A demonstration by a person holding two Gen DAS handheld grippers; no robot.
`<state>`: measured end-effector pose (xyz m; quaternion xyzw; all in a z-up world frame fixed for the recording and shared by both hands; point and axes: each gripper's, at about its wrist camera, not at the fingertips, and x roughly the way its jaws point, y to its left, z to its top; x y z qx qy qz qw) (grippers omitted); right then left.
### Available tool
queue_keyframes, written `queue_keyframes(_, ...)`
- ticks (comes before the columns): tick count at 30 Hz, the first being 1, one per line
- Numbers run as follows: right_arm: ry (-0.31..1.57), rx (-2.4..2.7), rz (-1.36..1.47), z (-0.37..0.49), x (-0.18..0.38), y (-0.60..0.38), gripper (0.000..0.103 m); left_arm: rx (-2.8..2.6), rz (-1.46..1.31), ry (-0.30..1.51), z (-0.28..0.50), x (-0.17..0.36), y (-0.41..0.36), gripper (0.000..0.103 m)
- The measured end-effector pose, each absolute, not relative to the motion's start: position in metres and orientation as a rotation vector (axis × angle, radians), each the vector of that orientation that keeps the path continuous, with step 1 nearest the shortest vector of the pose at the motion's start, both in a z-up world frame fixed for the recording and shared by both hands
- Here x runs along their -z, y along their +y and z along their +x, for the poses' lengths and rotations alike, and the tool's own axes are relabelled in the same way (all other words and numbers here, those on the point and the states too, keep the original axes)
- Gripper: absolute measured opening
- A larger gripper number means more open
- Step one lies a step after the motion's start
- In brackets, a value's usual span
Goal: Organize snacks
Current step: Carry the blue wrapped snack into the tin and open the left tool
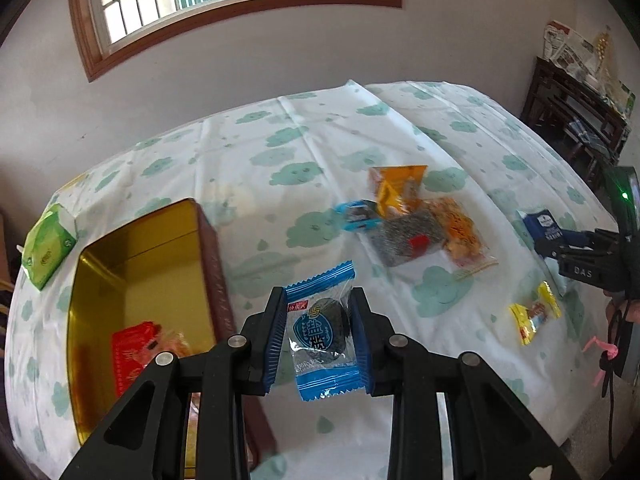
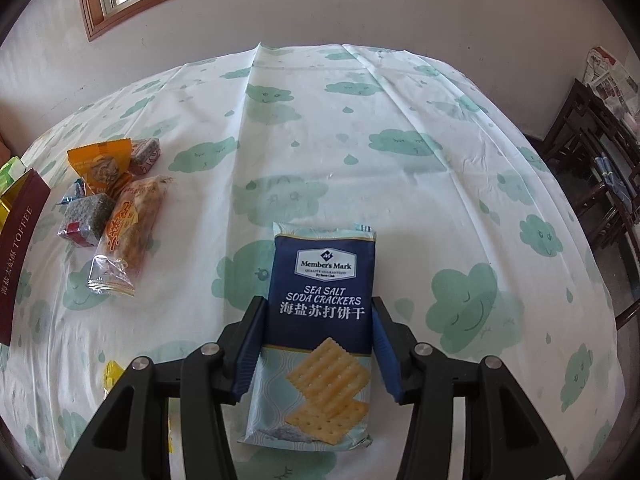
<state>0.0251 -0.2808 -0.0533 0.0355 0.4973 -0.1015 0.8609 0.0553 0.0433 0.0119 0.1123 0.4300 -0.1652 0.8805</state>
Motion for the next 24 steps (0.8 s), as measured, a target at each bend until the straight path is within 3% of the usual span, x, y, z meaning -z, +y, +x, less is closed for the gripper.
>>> queue_keyframes(11,1.051,0.218,0.077,0.026,0.054,-0.281,0.053,0.098,0.234,0.911,0.114,-0.016,0.127,0.028)
queue_keyframes(24,1.059,0.222,0.079,0.027,0.053,-0.281,0.053,0.005,0.242,1.018,0.166,0.022,0.161,0.029)
